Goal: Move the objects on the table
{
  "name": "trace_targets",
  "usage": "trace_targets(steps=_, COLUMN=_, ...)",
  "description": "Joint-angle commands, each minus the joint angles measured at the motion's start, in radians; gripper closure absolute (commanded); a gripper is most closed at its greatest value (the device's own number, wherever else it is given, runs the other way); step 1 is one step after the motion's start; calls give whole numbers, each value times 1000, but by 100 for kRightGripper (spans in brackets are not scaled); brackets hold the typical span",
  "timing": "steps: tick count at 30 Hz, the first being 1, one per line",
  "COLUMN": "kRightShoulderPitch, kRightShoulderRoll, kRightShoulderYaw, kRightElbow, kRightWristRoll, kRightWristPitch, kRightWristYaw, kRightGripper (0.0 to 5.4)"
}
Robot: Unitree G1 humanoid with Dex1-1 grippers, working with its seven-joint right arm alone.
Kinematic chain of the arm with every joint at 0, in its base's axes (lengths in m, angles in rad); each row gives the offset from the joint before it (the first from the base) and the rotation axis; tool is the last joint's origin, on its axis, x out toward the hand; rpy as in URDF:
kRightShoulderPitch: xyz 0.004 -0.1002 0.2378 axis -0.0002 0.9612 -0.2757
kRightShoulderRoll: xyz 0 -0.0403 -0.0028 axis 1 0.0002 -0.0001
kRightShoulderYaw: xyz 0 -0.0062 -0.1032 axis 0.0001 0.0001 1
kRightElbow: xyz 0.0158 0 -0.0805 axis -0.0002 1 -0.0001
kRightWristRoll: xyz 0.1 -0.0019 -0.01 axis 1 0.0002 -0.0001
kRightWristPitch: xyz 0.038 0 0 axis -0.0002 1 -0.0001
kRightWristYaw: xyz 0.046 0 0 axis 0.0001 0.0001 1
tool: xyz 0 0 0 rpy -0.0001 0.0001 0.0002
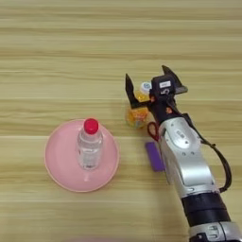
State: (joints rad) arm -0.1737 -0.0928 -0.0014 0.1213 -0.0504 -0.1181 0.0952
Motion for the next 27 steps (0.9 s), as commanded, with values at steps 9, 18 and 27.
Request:
trace_targets(steps=9, kRightShoulderPitch=-157, kRightShoulderRoll=-28, kRightShoulderYaw=-26, kRightElbow=126, kRightWristRoll=14, kRightWristPitch=-50, kRightWristYaw=1, kRightGripper=3)
trace_targets(steps=18, kRightShoulderPitch=-223, kRightShoulderRoll=-38, kRightShoulderYaw=-53, kRightElbow=283, kRightWristRoll=40, kRightWristPitch=-69, kRightWristYaw=15, kRightGripper=3)
trace_targets(steps=27, kRightShoulderPitch=-244, kRightShoulderRoll=-46, kRightShoulderYaw=-70, kRightElbow=378, kRightWristRoll=38, kRightWristPitch=-80, kRightWristYaw=0, kRightGripper=3)
